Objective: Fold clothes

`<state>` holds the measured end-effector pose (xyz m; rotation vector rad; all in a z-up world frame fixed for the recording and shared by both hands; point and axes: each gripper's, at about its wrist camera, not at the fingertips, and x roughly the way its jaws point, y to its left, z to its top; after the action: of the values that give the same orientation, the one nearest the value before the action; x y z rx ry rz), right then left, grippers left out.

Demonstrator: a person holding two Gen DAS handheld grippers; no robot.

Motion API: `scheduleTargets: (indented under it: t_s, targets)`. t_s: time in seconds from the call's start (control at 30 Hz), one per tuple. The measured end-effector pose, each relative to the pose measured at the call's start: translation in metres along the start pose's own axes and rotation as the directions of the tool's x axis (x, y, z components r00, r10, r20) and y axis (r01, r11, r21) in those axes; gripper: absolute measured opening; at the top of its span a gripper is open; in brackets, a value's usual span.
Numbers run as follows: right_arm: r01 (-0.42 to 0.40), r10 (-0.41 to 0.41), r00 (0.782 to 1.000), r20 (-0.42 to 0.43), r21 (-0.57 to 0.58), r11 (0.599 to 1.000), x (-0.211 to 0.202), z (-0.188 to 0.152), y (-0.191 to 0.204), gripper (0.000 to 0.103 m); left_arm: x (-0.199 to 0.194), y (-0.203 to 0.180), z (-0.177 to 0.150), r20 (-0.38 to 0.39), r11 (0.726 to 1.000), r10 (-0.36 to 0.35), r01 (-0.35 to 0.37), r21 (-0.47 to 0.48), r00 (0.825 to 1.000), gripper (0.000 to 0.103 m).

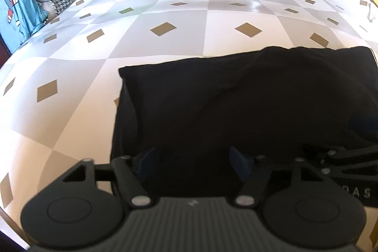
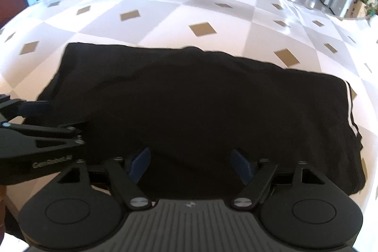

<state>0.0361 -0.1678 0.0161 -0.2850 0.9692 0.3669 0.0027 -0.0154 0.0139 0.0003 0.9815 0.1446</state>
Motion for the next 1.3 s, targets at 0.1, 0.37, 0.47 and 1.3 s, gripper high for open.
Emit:
scheduleTargets:
  t_s: [0.1,0.37,0.47,1.3]
  targets:
    - [-0.017,0.018,1.0,0.014,-0.024,1.0,-0.001,0.001,0.008,0.07,-0.001,0.005,0.001,0.001,1.0,0.01,-0.01,-0.012,1.0,0.083]
    - [-0.072,0.075,0.996,0.048,-0.05,0.996,-0.004,0.002,0.02,0.051,0.0,0.027,0.006,-0.019,0.996,0.041,-0.042,-0.075,0.999,0.094]
    - [-0.094,0.097,0.994,0.06,-0.05,0.994,-0.005,0.003,0.024,0.042,-0.001,0.04,0.009,-0.009,0.991,0.059,-0.06,-0.121,0.998,0.093]
    - [-0.399,0.435,0.899,0.045,-0.326,0.857,-0.008,-0.008,0.102,0.052,0.004,0.129,0.016,-0.068,0.91,0.106,-0.124,-0.395,0.992,0.074]
